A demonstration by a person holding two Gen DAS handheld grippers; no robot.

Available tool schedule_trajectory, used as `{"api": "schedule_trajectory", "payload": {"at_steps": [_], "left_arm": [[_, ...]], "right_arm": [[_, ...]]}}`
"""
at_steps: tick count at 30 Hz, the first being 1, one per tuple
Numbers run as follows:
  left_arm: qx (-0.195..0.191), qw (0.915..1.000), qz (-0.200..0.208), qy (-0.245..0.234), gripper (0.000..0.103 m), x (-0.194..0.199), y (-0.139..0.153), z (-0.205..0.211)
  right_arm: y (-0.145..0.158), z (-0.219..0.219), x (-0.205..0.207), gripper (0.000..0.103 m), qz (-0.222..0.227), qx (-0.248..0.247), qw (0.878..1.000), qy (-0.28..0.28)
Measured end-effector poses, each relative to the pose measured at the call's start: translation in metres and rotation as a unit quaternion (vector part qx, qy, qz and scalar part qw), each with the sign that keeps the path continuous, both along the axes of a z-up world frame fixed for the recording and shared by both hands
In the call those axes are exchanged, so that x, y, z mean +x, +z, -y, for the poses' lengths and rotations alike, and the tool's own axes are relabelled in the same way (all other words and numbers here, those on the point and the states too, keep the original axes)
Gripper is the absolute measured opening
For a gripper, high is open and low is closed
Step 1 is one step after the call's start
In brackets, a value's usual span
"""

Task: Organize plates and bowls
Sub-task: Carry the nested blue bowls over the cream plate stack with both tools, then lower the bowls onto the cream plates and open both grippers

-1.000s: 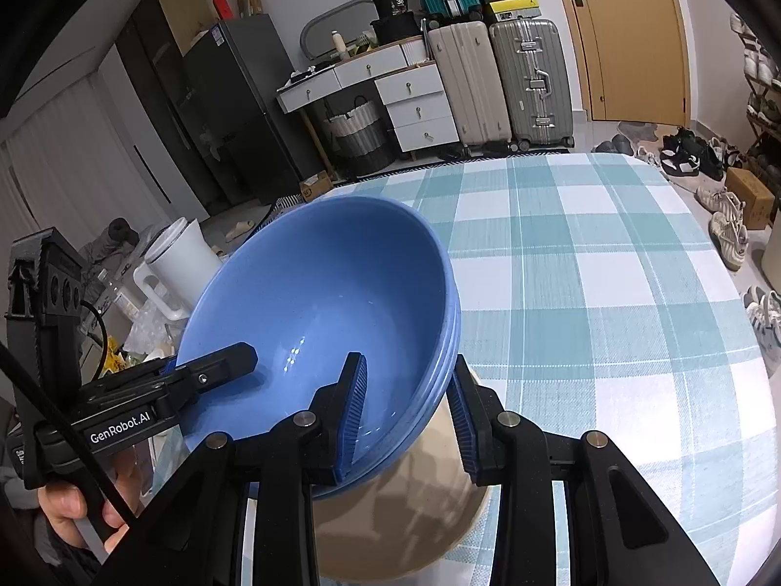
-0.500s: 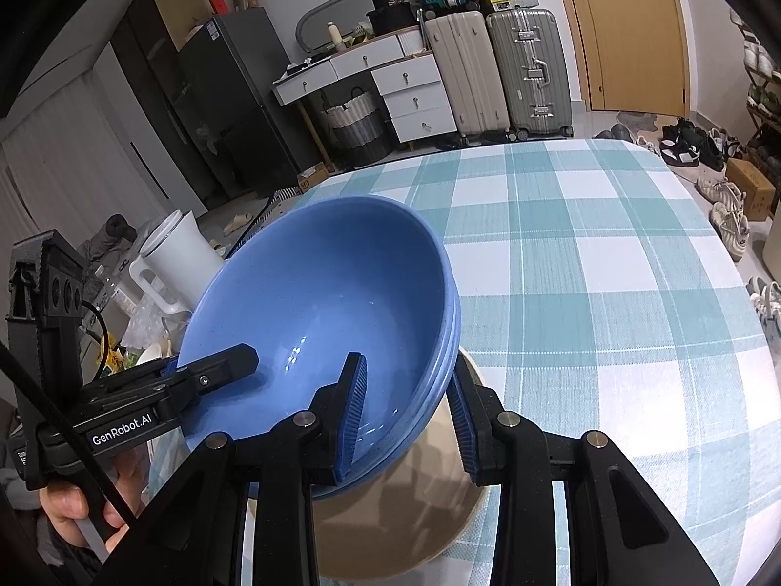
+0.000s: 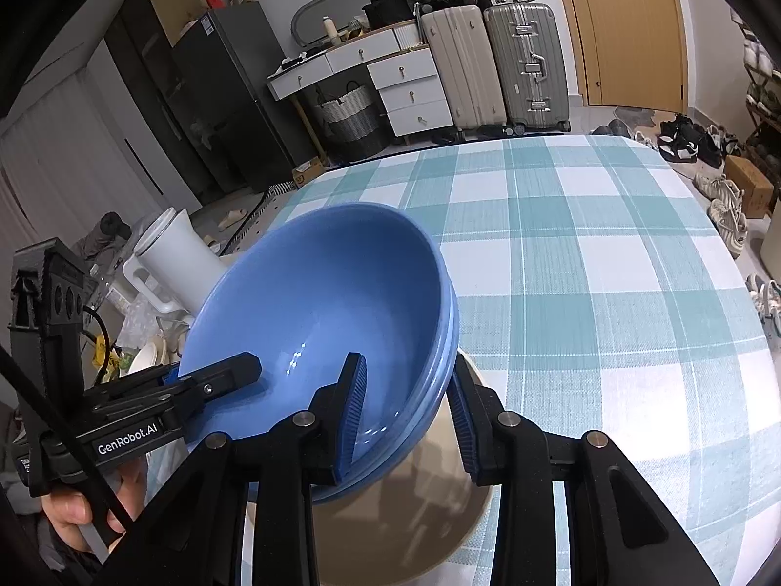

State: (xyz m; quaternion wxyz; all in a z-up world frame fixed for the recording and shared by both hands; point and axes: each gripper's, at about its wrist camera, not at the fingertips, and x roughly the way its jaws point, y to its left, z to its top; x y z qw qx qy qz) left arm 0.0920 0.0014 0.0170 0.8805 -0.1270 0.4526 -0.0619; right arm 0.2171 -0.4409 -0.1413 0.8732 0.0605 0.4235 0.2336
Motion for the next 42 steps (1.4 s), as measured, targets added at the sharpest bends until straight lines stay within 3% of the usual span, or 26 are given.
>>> {"api": "schedule_trajectory", "payload": {"at_steps": [15, 20, 27, 31, 33, 37, 42], "left_arm": [[0.001, 1.0, -0.002, -0.005, 0.034, 0.002, -0.003, -0.002], [0.032, 0.9994, 0.013, -0.008, 0.04, 0.001, 0.0, 0.005], [0.056, 0.9973, 0.046, -0.015, 0.065, -0.01, 0.012, 0.006], [0.062, 0.9945, 0.08, -0.027, 0.08, -0.023, 0.023, 0.005], [0.071, 0.9922, 0.096, -0.034, 0.083, -0.03, 0.029, 0.005], [0.085, 0.9888, 0.117, -0.039, 0.102, -0.043, 0.035, 0.003], [0.077, 0.9843, 0.153, -0.045, 0.102, -0.064, 0.04, -0.002]], "right_arm": [[-0.002, 0.0, -0.001, 0.036, -0.003, 0.001, 1.0, 0.001], [-0.001, -0.001, -0.001, 0.037, 0.006, -0.011, 1.0, 0.003], [0.005, -0.001, -0.008, 0.054, 0.032, -0.024, 0.999, 0.015], [0.01, 0.002, -0.015, 0.075, 0.045, -0.018, 0.998, 0.027], [0.011, 0.004, -0.018, 0.082, 0.052, -0.016, 0.998, 0.035], [0.017, 0.009, -0.03, 0.096, 0.086, -0.013, 0.995, 0.047], [0.024, 0.019, -0.049, 0.102, 0.141, 0.005, 0.988, 0.067]]}}
